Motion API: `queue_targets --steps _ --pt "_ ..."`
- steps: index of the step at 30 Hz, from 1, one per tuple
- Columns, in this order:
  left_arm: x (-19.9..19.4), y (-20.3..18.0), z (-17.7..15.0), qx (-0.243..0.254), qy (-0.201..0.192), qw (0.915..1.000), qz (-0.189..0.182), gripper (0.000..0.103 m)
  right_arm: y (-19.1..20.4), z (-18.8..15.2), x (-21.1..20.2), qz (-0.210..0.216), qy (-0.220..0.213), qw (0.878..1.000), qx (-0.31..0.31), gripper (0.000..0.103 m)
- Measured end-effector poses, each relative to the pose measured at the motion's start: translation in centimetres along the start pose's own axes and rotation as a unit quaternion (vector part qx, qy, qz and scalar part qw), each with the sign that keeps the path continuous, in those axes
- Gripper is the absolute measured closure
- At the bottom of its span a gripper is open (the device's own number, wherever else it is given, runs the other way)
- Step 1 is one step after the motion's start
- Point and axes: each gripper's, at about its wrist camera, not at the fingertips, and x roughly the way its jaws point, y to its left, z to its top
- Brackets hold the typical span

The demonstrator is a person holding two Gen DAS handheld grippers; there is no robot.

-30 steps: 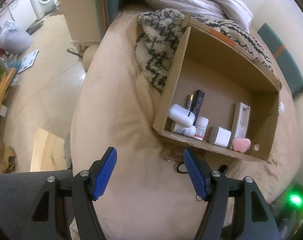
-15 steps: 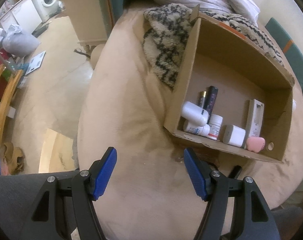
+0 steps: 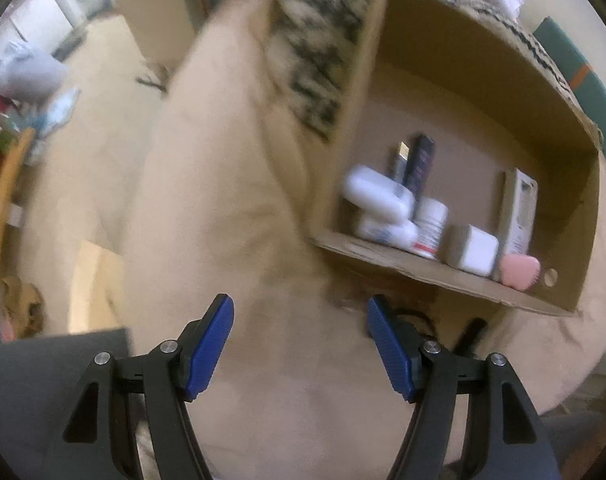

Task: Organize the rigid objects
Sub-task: 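Lift the pink perfume bottle with the right tool toward the box, then grasp the pink translucent comb with the left tool while the right tool holds the perfume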

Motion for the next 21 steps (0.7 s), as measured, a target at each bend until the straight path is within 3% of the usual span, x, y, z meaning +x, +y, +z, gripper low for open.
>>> queue_targets --steps 4,8,14,16,21 --pt "3.3 -2.4 -0.1 0.001 0.038 0.9992 -0.010 0.037 0.2 0.2 0.1 0.007 0.002 1.000 -0.002 0.037" --pt "5.7 -3.6 0.5 0.000 0.038 0.9993 0.006 0.037 -0.1 0.3 -0.1 0.016 -0.002 1.000 0.003 0.037" --pt "6.8 -5.1 0.7 0.007 0.036 0.9993 -0.004 0.023 -0.5 0.5 0.1 0.024 0.007 1.000 0.015 0.037" --pt "7.6 -6.1 0.5 0.020 0.047 0.9987 -0.002 0.010 -0.5 0.6 0.3 0.029 0.010 0.999 0.020 0.037" --pt "9.6 -8.1 0.0 0.072 0.057 0.9949 0.042 0.000 -0.2 0.6 0.6 0.035 0.014 0.999 0.018 0.037"
